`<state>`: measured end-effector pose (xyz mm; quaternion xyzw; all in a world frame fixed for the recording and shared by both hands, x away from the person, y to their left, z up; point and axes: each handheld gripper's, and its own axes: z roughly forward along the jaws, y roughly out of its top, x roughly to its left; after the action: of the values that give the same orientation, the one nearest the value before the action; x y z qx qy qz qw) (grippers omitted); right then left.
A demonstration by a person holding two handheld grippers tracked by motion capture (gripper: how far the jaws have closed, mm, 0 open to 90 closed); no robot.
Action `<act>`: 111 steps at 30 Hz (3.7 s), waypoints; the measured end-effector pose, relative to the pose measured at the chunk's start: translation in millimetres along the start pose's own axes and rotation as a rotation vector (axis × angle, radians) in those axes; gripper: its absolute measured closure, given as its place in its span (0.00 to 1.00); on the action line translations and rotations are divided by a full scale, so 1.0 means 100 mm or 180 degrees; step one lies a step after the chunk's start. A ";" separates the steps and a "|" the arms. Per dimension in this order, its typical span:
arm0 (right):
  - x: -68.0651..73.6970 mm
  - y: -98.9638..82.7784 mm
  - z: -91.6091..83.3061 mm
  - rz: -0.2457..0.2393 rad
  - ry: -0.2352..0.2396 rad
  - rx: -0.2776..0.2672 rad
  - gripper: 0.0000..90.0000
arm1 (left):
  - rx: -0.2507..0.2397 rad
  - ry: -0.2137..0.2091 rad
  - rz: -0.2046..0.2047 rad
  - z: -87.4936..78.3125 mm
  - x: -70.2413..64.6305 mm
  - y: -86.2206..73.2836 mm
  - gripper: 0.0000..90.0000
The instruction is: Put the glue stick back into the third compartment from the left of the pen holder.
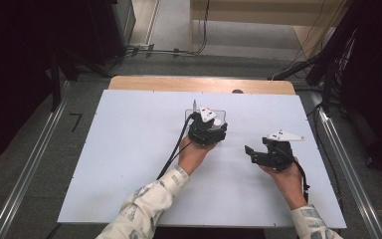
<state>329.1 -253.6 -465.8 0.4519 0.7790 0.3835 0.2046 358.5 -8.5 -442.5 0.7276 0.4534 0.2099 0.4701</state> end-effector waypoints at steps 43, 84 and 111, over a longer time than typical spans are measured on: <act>0.01 -0.02 0.01 0.0002 -0.0056 0.0037 0.24 | -0.0144 0.0182 -0.0282 -0.87 0.54 -0.47 0.25; -0.24 -0.26 -0.22 0.0137 -0.0244 0.0095 0.24 | 0.0023 0.0538 -0.0502 -1.19 1.04 -0.93 0.25; -0.38 -0.44 -0.39 0.0265 -0.0372 0.0129 0.24 | 0.0013 0.0772 -0.0622 -1.69 1.32 -1.21 0.24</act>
<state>298.7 -315.6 -477.5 0.5096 0.7539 0.3488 0.2244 245.6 206.0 -484.8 0.6502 0.5759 0.2487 0.4286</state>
